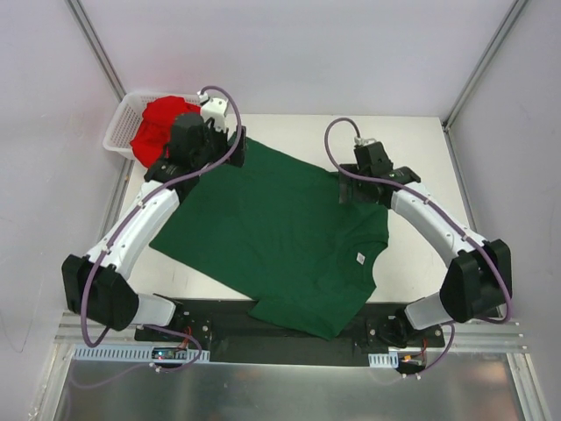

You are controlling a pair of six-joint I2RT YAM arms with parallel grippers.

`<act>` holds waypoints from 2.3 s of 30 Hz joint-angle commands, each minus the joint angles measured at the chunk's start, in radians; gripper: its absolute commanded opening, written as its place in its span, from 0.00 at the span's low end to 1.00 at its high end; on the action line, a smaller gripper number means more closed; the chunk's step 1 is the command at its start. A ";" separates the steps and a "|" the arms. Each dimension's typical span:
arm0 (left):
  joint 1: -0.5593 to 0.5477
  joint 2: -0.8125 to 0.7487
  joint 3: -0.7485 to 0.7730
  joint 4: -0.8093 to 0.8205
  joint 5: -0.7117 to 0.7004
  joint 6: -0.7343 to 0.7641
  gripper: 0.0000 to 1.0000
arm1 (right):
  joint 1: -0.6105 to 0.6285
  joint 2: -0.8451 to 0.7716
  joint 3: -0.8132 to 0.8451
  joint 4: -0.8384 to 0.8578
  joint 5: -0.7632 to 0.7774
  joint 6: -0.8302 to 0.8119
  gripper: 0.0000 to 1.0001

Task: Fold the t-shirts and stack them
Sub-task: Flatten out the tshirt

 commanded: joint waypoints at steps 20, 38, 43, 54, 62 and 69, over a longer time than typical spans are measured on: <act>-0.100 -0.235 -0.245 -0.049 -0.086 -0.067 0.99 | 0.017 0.519 0.379 -0.019 0.260 -0.106 0.70; -0.098 -0.261 -0.250 -0.060 -0.107 -0.060 0.99 | -0.092 0.525 0.342 0.070 0.153 -0.207 0.67; -0.100 -0.253 -0.247 -0.060 -0.109 -0.063 0.99 | -0.095 0.523 0.337 0.088 0.070 -0.242 0.66; -0.100 -0.264 -0.255 -0.062 -0.124 -0.049 0.99 | -0.120 0.551 0.359 0.103 -0.050 -0.291 0.65; -0.098 -0.267 -0.253 -0.062 -0.130 -0.046 0.99 | -0.160 0.589 0.411 0.084 -0.117 -0.311 0.56; -0.100 -0.269 -0.253 -0.060 -0.138 -0.040 0.99 | -0.164 0.632 0.474 0.045 -0.146 -0.328 0.55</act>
